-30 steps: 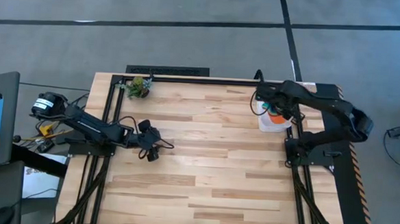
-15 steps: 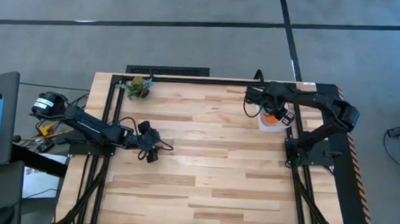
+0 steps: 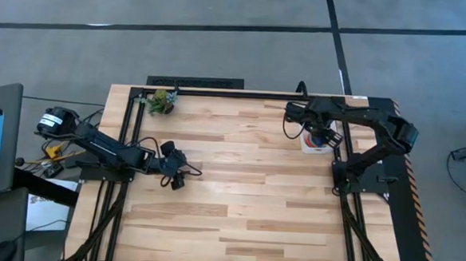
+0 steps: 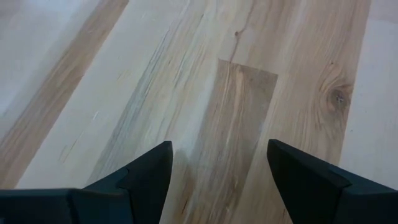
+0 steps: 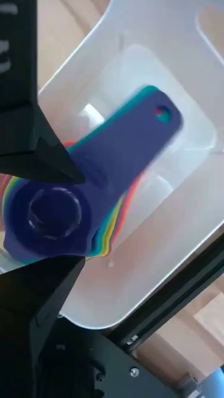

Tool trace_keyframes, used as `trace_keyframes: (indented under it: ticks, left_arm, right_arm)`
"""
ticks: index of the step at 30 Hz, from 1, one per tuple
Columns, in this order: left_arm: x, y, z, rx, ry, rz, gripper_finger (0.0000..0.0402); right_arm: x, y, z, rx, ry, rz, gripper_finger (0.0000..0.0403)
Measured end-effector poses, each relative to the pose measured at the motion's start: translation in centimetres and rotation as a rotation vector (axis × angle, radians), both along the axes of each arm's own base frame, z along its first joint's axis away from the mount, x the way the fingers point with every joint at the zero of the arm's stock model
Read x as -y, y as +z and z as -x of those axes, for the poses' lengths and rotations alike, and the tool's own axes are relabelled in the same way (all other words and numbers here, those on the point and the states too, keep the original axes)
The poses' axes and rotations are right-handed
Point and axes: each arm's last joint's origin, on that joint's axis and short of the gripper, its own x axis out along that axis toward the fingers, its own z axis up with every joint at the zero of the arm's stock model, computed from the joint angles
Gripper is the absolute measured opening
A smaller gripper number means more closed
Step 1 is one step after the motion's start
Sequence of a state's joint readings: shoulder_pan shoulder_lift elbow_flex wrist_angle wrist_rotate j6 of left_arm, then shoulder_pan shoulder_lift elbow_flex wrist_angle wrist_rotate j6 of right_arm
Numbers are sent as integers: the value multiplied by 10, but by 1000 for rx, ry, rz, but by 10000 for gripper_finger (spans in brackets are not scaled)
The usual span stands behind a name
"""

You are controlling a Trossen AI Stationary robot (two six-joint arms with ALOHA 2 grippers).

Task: Nest measuring cups in basket
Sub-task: Return to Home Position

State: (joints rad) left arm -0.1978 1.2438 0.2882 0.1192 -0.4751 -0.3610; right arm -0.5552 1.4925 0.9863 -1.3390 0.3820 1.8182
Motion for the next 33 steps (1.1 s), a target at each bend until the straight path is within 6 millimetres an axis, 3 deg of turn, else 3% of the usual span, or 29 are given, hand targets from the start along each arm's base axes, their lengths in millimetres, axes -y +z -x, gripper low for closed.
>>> trace_keyframes:
  ticks: [9,18,25,33]
  left_arm:
    - [0,0,0,3,1,1,254]
    - [-4,18,-16,218,-31,-23,254]
    - [-18,43,-30,470,-88,-51,254]
    - [-25,57,-33,637,-34,-15,249]
  right_arm:
    - [-5,9,0,-70,121,-8,217]
    - [-26,47,-17,42,464,269,223]
    - [-57,69,-64,131,985,554,202]
    - [-126,65,-120,206,1493,715,159]
